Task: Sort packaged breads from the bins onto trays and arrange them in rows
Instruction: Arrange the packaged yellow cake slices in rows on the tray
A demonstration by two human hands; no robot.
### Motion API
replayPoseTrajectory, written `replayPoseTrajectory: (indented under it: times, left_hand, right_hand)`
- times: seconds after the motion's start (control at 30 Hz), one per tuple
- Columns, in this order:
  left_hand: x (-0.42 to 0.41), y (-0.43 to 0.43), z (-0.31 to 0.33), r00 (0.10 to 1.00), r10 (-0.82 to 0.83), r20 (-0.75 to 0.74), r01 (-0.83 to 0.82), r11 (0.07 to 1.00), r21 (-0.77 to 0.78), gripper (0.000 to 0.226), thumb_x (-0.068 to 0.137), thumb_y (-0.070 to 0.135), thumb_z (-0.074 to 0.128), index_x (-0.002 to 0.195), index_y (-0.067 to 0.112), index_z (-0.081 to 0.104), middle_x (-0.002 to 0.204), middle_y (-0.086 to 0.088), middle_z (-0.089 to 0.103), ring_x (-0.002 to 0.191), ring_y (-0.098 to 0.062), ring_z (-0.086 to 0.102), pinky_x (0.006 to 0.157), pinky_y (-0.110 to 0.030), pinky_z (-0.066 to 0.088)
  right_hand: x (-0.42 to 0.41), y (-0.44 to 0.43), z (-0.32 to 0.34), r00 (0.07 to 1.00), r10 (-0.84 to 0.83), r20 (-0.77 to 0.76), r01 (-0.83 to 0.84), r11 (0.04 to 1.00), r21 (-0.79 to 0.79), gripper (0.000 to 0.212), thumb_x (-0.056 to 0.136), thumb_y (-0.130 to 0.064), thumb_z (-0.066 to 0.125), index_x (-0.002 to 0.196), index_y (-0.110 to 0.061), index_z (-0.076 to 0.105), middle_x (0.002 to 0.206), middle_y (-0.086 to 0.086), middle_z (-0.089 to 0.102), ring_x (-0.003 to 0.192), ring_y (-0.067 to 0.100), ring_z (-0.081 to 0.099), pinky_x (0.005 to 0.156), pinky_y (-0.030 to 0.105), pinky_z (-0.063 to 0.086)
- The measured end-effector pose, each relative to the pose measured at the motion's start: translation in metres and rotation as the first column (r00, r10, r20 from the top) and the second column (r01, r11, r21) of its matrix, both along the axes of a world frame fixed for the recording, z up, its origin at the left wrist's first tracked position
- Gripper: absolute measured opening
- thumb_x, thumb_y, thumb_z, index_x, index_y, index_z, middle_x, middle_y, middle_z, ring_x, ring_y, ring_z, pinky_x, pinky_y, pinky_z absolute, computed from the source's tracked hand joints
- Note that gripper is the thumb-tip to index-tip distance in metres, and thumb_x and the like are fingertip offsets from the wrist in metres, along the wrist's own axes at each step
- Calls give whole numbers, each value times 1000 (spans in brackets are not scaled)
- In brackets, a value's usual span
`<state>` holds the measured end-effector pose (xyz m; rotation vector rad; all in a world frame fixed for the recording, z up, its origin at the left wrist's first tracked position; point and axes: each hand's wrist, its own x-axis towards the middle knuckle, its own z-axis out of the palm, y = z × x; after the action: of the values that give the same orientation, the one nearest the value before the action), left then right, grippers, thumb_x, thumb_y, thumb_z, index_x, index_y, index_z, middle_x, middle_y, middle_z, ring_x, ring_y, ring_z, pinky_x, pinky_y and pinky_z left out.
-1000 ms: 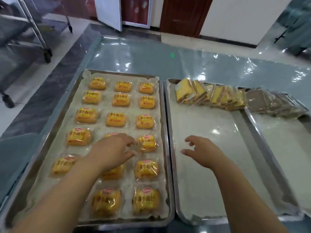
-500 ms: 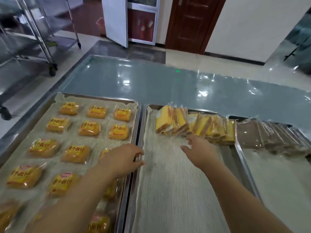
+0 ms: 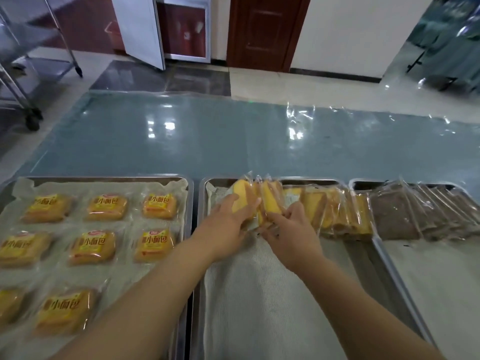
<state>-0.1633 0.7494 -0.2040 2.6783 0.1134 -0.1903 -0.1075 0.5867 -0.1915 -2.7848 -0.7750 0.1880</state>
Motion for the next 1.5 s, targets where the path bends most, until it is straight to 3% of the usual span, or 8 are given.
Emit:
replayPoseTrajectory:
  times: [0.3, 0.53, 0.7, 0.83, 1.17, 1.27, 1.4, 1.5]
  left_hand:
    - [-8, -4, -2, 968, 238, 79, -223, 961, -163, 61, 90, 44, 54, 141, 30, 23, 137, -2, 38, 109, -18, 53, 88, -31, 48]
    - [-53, -17, 30, 904, 403, 141, -348, 888, -301, 31, 97, 24, 47, 126, 26, 36, 106, 8, 51, 84, -9, 52, 65, -24, 46]
    - [-114, -45, 32, 836, 537, 113, -430, 769, -474, 41, 89, 24, 63, 126, 24, 45, 110, 14, 49, 98, -8, 53, 85, -31, 49]
    - [-163, -77, 23, 783, 611, 118, -462, 697, -548, 31, 88, 23, 63, 117, 27, 55, 108, 11, 54, 98, -6, 55, 79, -30, 51]
    - [-209, -156, 13, 774, 628, -82, -472, 486, -736, 15, 86, 20, 66, 92, 32, 59, 91, 5, 63, 82, -10, 60, 70, -26, 48]
    - [-210, -171, 13, 825, 538, -171, -484, 518, -705, 12, 85, 22, 68, 93, 28, 61, 81, 1, 64, 74, -16, 60, 66, -30, 49]
    - [-211, -185, 4, 799, 570, -192, -577, 636, -512, 38, 84, 24, 69, 118, 26, 51, 108, 2, 59, 96, -20, 60, 68, -27, 45]
    - [-213, -190, -2, 806, 584, -97, -589, 775, -228, 66, 82, 28, 71, 139, 23, 38, 142, -5, 35, 125, -26, 42, 94, -35, 40]
  right_hand:
    - [-14, -7, -8, 1000, -31, 6, 28, 969, 244, 21, 90, -30, 64, 105, -19, 71, 101, -7, 46, 93, 13, 50, 82, 24, 46]
    - [-43, -36, 8, 974, -97, -204, 184, 864, 468, 8, 91, -20, 63, 88, -18, 70, 80, -12, 62, 75, 5, 57, 67, 18, 45]
    - [-75, -81, 14, 953, -99, -286, 246, 805, 540, 12, 92, -14, 59, 86, -22, 65, 74, -10, 63, 70, 3, 58, 61, 18, 43]
    - [-101, -124, 13, 944, -77, -322, 250, 803, 542, 20, 94, -10, 54, 85, -26, 61, 78, -7, 63, 74, 11, 59, 65, 25, 46]
    - [-131, -236, 37, 976, -84, -200, 178, 840, 513, 21, 94, -7, 53, 91, -26, 62, 81, -10, 63, 76, 2, 58, 62, 2, 40]
    - [-132, -258, 35, 975, 1, -220, 86, 918, 388, 25, 93, -3, 51, 89, -22, 67, 82, -7, 65, 72, 8, 58, 58, 12, 42]
    - [-136, -273, 22, 953, 15, -303, 47, 980, 195, 37, 92, 3, 44, 93, -25, 68, 86, -3, 63, 52, 4, 45, 45, 13, 33]
    - [-138, -271, 12, 950, 5, -312, 15, 998, 61, 34, 92, -6, 48, 115, -24, 63, 117, -2, 61, 81, 10, 61, 69, 27, 50]
